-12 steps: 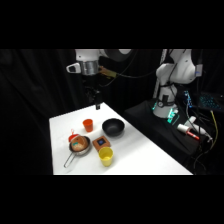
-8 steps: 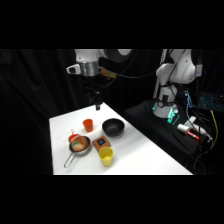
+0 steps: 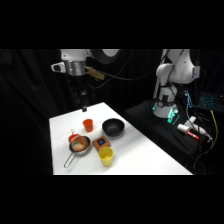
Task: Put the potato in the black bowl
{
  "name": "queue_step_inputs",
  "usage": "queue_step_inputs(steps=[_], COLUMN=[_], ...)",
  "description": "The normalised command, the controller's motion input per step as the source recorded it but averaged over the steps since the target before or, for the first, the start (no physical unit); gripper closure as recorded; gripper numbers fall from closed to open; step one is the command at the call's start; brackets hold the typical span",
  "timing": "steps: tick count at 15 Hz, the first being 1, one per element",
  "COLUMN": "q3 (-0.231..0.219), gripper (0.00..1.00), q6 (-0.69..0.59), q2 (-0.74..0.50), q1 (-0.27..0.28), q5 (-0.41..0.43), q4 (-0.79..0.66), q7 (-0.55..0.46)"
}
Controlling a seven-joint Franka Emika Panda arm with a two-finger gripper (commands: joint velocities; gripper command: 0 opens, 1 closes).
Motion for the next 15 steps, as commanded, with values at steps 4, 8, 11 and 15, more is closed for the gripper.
queue_step_inputs(steps=[4,8,11,15], q3=[0.037,0.036,0.055,0.092], gripper=[0.00,0.00,0.00,0.00], q6=[-0.09,-0.08,-0.10,-0.12], q2=[0.51,0.53,0.49,0.41], q1=[-0.023,-0.046,-0.077,-0.082], q5=[-0.029,-0.003,0.053,0.102], q4=[0.67,0.60,0.52,0.44], q7=[-0.02,-0.04,-0.06,-0.07])
